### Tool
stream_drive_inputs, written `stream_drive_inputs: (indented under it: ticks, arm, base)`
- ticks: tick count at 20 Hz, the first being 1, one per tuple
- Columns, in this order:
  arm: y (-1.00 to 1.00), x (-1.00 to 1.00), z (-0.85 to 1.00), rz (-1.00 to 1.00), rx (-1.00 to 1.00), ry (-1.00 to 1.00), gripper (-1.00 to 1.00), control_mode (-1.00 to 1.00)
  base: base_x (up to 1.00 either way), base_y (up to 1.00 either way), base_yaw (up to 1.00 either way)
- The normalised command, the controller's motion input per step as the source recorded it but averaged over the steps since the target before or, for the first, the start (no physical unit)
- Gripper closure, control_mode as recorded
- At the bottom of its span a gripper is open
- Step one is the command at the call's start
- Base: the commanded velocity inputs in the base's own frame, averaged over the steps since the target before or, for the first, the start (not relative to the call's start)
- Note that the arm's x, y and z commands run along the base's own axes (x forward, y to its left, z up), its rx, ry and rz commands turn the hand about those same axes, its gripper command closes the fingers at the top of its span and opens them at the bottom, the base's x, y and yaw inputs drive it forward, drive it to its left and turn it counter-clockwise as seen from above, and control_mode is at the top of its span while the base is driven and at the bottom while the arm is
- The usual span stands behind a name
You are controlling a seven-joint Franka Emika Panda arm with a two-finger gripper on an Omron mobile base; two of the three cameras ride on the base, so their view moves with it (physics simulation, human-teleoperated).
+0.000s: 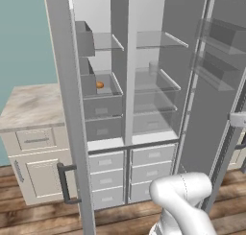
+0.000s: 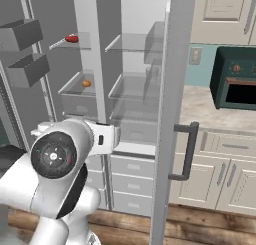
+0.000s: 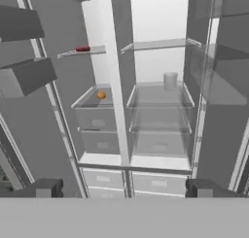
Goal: There's a steak in the fridge that needs to be moved to the freezer for freezing. Pick up the steak from the fridge, place it on any shelf in the freezer, and close the fridge and freezer doors when done.
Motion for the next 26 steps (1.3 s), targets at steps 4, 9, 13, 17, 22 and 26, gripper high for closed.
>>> stream_drive_inputs:
  ticks: [4,9,13,17,22,26]
  arm:
    - [-1.00,-0.43,-0.12,0.10,0.10,-0.16,-1.00,-1.00]
    - [-0.77,0.00,-0.54,0.19,0.05,-0.16,-1.00,-1.00]
    - [-0.64,0.01,-0.66,0.25,0.05,-0.26,-1.00,-1.00]
    - [-0.57,0.16,-0.54,0.28,0.09,-0.25,-1.00,-1.00]
    - [-0.51,0.51,-0.29,0.28,0.12,-0.08,-1.00,-1.00]
    - [-0.43,0.50,-0.18,0.30,0.14,0.00,-1.00,-1.00]
  base:
    - [0.00,0.00,0.00]
    - [0.00,0.00,0.00]
    - [0.00,0.00,0.00]
    - [0.00,0.00,0.00]
    - [0.00,0.00,0.00]
    - [0.00,0.00,0.00]
